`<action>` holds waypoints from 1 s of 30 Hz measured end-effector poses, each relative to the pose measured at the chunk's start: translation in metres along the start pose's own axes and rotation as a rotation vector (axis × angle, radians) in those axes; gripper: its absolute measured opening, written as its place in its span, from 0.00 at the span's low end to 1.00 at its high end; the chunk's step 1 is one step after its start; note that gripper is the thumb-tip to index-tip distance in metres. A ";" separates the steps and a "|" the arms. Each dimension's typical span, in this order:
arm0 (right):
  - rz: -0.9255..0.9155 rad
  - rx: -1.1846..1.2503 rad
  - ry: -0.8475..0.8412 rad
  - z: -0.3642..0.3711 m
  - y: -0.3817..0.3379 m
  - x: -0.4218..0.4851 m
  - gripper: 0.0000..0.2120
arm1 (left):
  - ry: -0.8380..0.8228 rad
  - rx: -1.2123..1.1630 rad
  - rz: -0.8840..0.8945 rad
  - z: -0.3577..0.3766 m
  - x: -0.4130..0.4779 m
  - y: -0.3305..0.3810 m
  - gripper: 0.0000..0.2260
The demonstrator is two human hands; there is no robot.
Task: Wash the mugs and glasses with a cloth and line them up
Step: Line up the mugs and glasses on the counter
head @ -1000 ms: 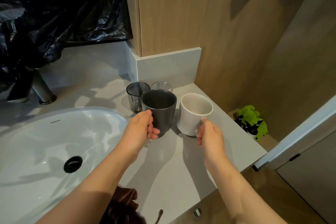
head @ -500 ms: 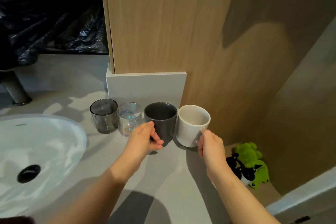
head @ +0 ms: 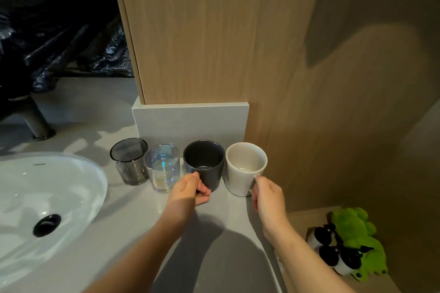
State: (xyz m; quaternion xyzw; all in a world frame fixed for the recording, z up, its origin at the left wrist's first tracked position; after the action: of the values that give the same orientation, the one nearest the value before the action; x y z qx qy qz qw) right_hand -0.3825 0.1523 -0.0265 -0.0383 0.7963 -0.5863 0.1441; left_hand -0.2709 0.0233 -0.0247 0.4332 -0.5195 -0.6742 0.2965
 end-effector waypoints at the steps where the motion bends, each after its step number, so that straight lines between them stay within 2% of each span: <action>1: -0.010 -0.008 -0.013 0.002 0.001 0.004 0.19 | 0.002 0.002 -0.002 0.000 0.004 -0.001 0.18; 6: -0.091 -0.020 -0.073 0.010 -0.001 0.015 0.20 | 0.026 0.030 -0.001 0.004 0.013 0.000 0.18; 14: -0.060 -0.017 -0.125 0.018 -0.012 0.024 0.20 | 0.037 0.098 0.059 0.008 0.016 0.007 0.17; 30: -0.131 -0.077 -0.091 0.035 -0.012 0.031 0.22 | 0.121 0.297 0.159 0.013 0.012 0.004 0.17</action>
State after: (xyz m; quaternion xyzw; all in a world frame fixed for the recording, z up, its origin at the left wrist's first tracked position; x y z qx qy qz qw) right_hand -0.4038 0.1089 -0.0304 -0.1222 0.8065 -0.5612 0.1399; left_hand -0.2885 0.0178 -0.0228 0.4696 -0.6272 -0.5373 0.3121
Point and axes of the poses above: each hand's wrist, its own x-axis towards the middle knuckle, its own z-axis out of the palm, y = z × x, the point moved 2 cm from there along x, towards the middle knuckle, and after that the axes turned 9 degrees about y, right-handed, at the moved point
